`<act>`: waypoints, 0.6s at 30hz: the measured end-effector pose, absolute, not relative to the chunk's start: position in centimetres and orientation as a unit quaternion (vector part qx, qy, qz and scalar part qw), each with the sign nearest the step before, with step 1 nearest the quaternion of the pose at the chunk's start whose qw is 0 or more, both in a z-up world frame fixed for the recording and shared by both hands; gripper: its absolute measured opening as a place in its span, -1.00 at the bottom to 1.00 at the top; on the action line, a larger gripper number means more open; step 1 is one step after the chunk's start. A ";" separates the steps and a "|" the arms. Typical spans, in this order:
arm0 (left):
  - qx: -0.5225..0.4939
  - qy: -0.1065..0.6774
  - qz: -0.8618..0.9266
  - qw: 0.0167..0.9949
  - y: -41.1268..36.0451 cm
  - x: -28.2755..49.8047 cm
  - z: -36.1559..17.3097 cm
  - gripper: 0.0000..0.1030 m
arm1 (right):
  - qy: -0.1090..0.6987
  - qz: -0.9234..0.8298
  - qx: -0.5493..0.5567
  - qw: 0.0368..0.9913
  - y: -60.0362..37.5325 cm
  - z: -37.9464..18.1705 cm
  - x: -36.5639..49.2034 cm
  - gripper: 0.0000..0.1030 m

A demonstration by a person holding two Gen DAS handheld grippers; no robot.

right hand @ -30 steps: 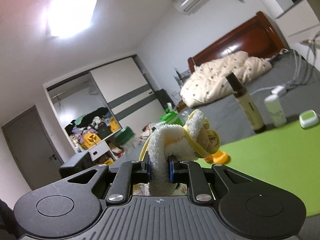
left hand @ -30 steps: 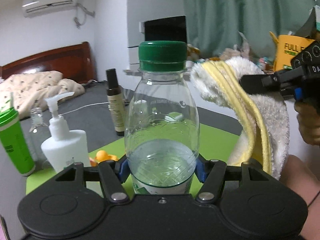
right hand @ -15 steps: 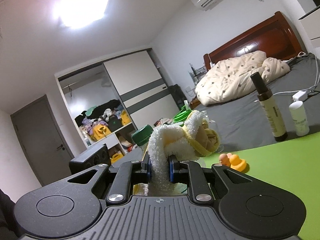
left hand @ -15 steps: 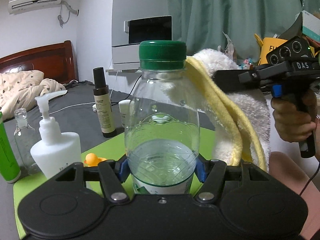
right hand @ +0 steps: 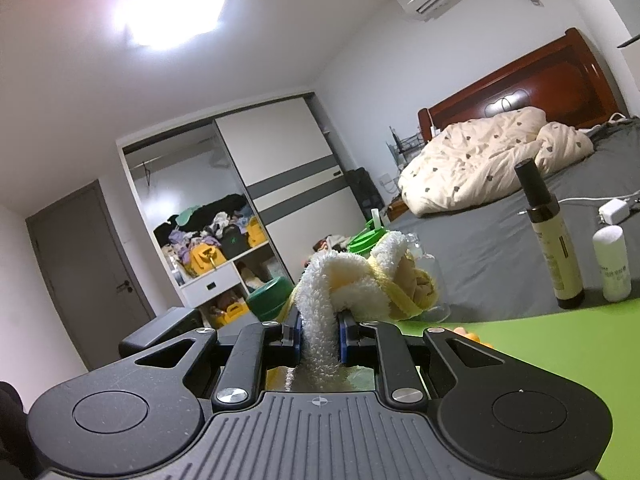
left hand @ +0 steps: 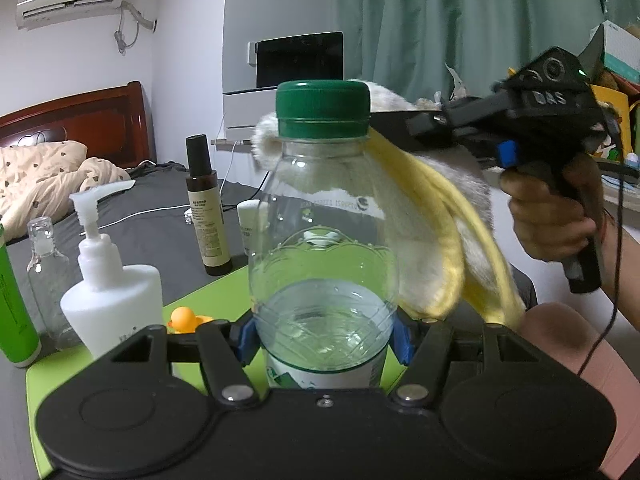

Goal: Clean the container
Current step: 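Wipe the towel across the bottle's side with the right gripper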

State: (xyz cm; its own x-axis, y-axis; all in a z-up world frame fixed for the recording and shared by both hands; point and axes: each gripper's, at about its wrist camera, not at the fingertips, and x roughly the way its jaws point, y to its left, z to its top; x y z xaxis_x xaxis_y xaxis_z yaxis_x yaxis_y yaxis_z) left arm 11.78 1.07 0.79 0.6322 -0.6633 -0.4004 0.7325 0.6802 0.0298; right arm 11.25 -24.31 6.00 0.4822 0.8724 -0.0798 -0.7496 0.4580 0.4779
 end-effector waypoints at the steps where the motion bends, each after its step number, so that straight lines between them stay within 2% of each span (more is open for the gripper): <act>1: 0.096 0.181 -0.389 0.898 1.1 11.8 0.8 0.17 | 0.161 0.485 0.191 0.838 -24.3 6.1 11.5 -0.69; 18: 0.105 0.176 -0.389 0.898 1.1 11.8 0.7 0.17 | 0.217 0.508 0.183 0.813 -23.0 4.7 16.5 -0.69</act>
State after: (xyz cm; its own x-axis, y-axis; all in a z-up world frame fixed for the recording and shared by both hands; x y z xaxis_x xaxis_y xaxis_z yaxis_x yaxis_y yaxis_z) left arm 11.78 1.13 0.66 0.6354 -0.6620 -0.3975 0.7356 0.6755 0.0509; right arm 16.52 -23.02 4.65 0.3901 0.9053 -0.1680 -0.7466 0.4178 0.5177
